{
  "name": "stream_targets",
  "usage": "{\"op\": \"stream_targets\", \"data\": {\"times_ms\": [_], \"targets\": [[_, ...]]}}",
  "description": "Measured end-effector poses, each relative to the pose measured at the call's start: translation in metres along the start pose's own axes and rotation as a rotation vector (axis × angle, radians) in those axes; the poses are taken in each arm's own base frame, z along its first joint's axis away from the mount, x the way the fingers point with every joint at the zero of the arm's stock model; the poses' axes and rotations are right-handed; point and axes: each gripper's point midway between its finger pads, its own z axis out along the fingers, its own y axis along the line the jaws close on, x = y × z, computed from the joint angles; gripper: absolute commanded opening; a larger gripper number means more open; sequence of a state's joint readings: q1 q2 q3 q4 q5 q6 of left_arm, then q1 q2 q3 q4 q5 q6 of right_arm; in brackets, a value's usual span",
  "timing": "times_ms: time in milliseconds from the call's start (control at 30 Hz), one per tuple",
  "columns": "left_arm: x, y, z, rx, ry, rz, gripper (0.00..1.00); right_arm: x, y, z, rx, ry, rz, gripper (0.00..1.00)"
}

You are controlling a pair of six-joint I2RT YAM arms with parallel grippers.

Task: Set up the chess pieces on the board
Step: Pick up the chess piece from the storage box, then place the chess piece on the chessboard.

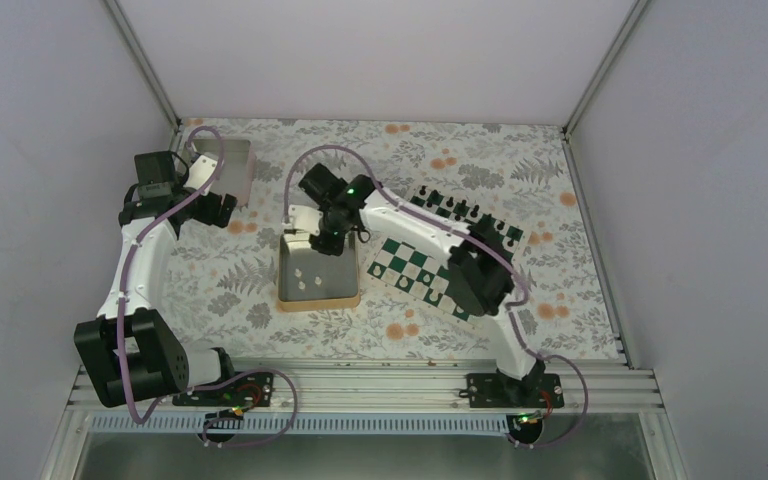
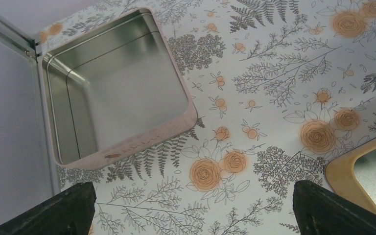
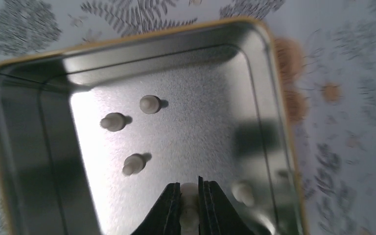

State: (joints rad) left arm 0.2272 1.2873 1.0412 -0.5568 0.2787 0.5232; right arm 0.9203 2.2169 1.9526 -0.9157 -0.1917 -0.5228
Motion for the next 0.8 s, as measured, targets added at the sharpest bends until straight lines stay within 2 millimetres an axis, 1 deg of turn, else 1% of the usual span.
{"op": "stream_targets", "data": {"times_ms": [100,200,267,333,433,533,567,633,800], "targets": [[0.0,0.0,0.0,0.0,0.0,0.0,1.0,-0.006,-0.003,-0.037,0.036,-0.048,0.0,0.04],[0.0,0.0,0.0,0.002,-0.001,0.0,1.0,-0.002,-0.007,-0.071,0.072,-0.083,0.013,0.04],[0.0,-0.001,0.0,0.005,-0.002,0.002,1.0,0.011,-0.014,-0.088,0.097,-0.085,0.038,0.04],[-0.001,-0.001,0.0,0.008,-0.003,0.005,1.0,0.03,-0.023,-0.1,0.118,-0.075,0.078,0.04],[-0.001,-0.002,0.0,0.01,-0.005,0.007,1.0,0.068,-0.038,-0.106,0.138,-0.033,0.152,0.04],[-0.001,-0.002,0.0,0.01,-0.005,0.007,1.0,0.108,-0.052,-0.105,0.148,0.022,0.231,0.04],[-0.001,-0.002,0.0,0.01,-0.005,0.007,1.0,0.117,-0.055,-0.103,0.15,0.036,0.248,0.04],[-0.001,-0.002,0.0,0.011,-0.004,0.007,1.0,0.13,-0.055,-0.097,0.144,0.06,0.27,0.04],[-0.001,-0.002,0.0,0.011,-0.004,0.007,1.0,0.146,-0.044,-0.081,0.108,0.099,0.28,0.04]]}}
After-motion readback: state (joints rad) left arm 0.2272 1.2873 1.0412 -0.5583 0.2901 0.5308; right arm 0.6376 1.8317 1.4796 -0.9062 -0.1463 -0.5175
